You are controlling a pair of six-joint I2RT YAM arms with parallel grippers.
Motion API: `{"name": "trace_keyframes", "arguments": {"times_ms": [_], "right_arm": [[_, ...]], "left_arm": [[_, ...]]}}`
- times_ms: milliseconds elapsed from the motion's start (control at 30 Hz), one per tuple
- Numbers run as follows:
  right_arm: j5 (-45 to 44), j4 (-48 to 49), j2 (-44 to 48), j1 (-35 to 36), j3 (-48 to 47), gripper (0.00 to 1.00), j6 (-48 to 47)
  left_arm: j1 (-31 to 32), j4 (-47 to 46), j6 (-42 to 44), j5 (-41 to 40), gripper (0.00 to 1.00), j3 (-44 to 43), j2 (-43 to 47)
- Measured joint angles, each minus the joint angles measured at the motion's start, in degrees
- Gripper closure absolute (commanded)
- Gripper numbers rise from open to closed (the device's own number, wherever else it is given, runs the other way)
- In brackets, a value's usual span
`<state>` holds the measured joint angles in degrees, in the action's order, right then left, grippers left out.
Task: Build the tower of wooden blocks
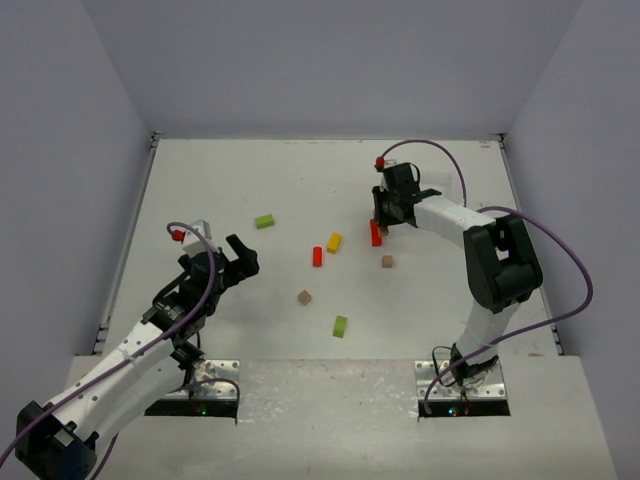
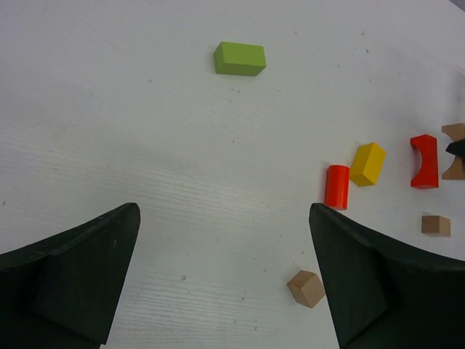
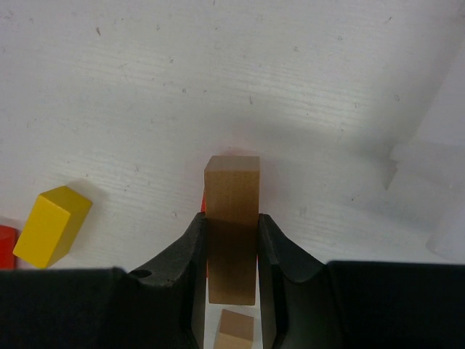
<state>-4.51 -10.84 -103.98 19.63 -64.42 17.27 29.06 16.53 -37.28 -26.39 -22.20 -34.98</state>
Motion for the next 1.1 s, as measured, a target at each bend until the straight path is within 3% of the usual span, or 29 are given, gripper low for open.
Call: {"name": "trace_keyframes", "arguments": {"times_ms": [1100], "right_arm": [[-2.67, -0.43, -1.87, -3.03, 0.87, 0.77, 1.69]], "left_arm": [[0.00, -1.30, 1.05, -0.02, 0.00, 0.11, -0.07]]}}
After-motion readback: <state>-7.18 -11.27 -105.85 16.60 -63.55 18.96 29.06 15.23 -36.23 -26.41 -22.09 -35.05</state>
